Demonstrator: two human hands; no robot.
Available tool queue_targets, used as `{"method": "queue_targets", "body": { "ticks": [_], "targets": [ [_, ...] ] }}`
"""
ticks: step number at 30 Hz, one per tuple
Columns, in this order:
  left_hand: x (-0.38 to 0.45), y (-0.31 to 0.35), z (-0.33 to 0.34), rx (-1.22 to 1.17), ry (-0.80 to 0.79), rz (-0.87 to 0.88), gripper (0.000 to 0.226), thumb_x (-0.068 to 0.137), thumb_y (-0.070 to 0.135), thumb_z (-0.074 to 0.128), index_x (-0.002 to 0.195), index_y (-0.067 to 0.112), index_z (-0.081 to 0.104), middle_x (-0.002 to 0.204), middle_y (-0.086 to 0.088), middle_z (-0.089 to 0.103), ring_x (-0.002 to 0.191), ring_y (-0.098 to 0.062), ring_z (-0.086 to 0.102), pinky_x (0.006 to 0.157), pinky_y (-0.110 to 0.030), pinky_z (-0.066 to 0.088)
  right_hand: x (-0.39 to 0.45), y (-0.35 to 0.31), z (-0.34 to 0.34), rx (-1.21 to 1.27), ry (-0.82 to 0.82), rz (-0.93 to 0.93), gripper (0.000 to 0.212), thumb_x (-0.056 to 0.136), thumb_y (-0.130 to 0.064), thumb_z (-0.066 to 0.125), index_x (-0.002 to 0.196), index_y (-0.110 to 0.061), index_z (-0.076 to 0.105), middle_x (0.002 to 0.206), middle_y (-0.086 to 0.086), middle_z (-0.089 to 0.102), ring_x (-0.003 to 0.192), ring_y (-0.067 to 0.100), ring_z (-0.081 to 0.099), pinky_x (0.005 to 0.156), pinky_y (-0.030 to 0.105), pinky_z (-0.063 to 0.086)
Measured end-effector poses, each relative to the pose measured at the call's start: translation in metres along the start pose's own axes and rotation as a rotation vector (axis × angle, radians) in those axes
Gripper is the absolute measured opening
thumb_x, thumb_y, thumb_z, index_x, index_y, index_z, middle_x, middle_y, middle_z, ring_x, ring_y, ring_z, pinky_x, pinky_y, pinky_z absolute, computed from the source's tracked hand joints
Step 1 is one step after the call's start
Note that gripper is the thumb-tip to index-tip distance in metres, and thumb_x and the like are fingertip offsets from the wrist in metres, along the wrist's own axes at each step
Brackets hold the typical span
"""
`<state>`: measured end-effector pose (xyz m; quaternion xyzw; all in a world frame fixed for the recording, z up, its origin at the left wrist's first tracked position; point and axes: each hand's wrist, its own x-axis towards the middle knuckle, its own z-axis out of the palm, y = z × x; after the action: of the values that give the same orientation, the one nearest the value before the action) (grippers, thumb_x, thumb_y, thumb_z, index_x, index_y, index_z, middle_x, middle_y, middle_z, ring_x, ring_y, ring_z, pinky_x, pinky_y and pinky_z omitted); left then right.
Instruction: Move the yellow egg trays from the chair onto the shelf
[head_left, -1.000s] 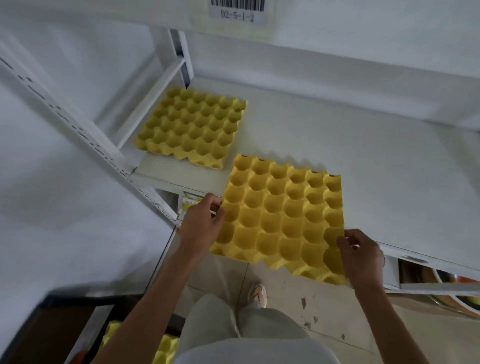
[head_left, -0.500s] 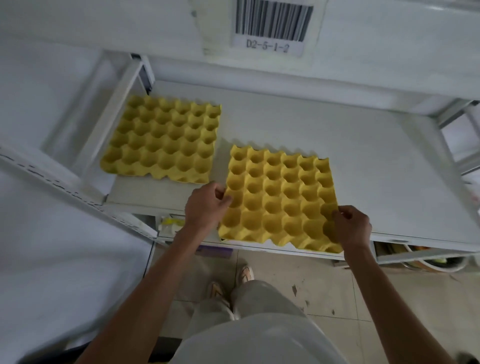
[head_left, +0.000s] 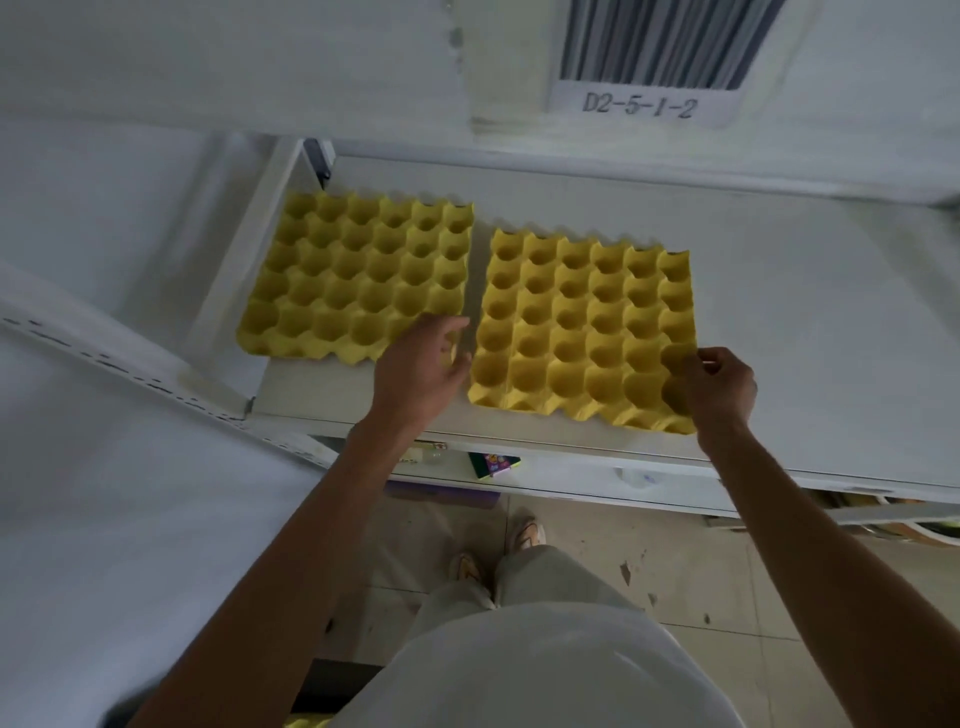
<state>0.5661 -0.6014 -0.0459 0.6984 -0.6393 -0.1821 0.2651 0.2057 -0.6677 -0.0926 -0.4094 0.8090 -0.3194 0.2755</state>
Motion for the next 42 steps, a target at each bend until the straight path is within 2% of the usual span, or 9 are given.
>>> {"method": "queue_targets", "body": {
  "ticks": [2,4,6,8,12,15,25,33,42],
  "targets": [
    [0.007,-0.014,-0.008,0.217,0.072,0.059,0.047,0.089,0.039,0.069,0.133,0.027,0.062,0.129,0.005,0.065,0.115,-0.019,0.061,0.076,-0.032,0.053,0.007,-0.005,0.003,-0.022,-0.009,-0.02,0.026,0.091,-0.031,0.063,0.112,-0.021,0.075,0.105,0.005,0.076,0.096,0.026,0.069,0.082,0.04,0.059],
    [0.014,-0.028,-0.01,0.331,-0.007,0.052,0.054,0.092,0.046,0.063,0.141,0.025,0.057,0.149,-0.002,0.052,0.136,-0.027,0.048,0.095,-0.041,0.051,0.014,-0.01,0.006,-0.03,-0.011,-0.031,0.025,0.092,-0.029,0.062,0.111,-0.02,0.075,0.105,0.005,0.076,0.095,0.026,0.068,0.08,0.037,0.057],
    [0.015,-0.04,-0.007,0.38,-0.118,0.032,0.06,0.097,0.049,0.056,0.152,0.026,0.047,0.16,-0.005,0.04,0.15,-0.032,0.031,0.113,-0.049,0.04,0.017,-0.014,0.009,-0.038,-0.013,-0.038,0.025,0.092,-0.026,0.06,0.112,-0.02,0.074,0.106,0.006,0.076,0.097,0.028,0.068,0.081,0.039,0.057],
    [0.012,-0.05,-0.004,0.388,-0.156,0.065,0.066,0.098,0.048,0.056,0.158,0.026,0.037,0.161,-0.007,0.039,0.154,-0.035,0.022,0.118,-0.053,0.035,0.019,-0.017,0.013,-0.056,-0.014,-0.048,0.027,0.092,-0.025,0.059,0.114,-0.019,0.074,0.108,0.007,0.076,0.099,0.03,0.069,0.084,0.041,0.058],
    [0.011,-0.055,-0.007,0.388,-0.163,0.089,0.073,0.092,0.046,0.063,0.158,0.029,0.035,0.155,-0.003,0.047,0.152,-0.034,0.025,0.105,-0.051,0.049,0.024,-0.024,0.021,-0.107,-0.023,-0.071,0.027,0.094,-0.025,0.057,0.114,-0.018,0.074,0.111,0.009,0.076,0.101,0.034,0.069,0.087,0.05,0.06],
    [0.016,-0.057,-0.012,0.409,-0.185,0.085,0.072,0.09,0.046,0.064,0.156,0.032,0.037,0.151,0.001,0.052,0.149,-0.031,0.028,0.091,-0.048,0.059,0.027,-0.031,0.023,-0.115,-0.025,-0.077,0.027,0.094,-0.024,0.058,0.115,-0.017,0.074,0.111,0.009,0.076,0.1,0.033,0.07,0.086,0.05,0.061],
    [0.021,-0.062,-0.015,0.429,-0.184,0.092,0.065,0.09,0.045,0.062,0.151,0.037,0.041,0.144,0.008,0.058,0.146,-0.025,0.034,0.072,-0.042,0.062,0.028,-0.037,0.024,-0.13,-0.007,-0.047,0.027,0.095,-0.025,0.062,0.118,-0.019,0.075,0.112,0.01,0.075,0.099,0.034,0.07,0.087,0.051,0.061],
    [0.019,-0.061,-0.014,0.435,-0.156,0.099,0.065,0.09,0.048,0.062,0.151,0.038,0.042,0.144,0.011,0.057,0.145,-0.024,0.034,0.074,-0.04,0.06,0.026,-0.037,0.021,-0.152,0.016,-0.045,0.025,0.095,-0.024,0.063,0.117,-0.019,0.075,0.111,0.011,0.076,0.098,0.034,0.071,0.086,0.052,0.061],
    [0.016,-0.062,-0.01,0.411,-0.147,0.08,0.072,0.087,0.049,0.066,0.152,0.038,0.04,0.146,0.008,0.056,0.147,-0.026,0.031,0.08,-0.047,0.061,0.027,-0.04,0.018,-0.191,0.006,-0.089,0.026,0.092,-0.024,0.061,0.112,-0.02,0.077,0.107,0.008,0.077,0.094,0.032,0.071,0.082,0.043,0.061]
  ]
}}
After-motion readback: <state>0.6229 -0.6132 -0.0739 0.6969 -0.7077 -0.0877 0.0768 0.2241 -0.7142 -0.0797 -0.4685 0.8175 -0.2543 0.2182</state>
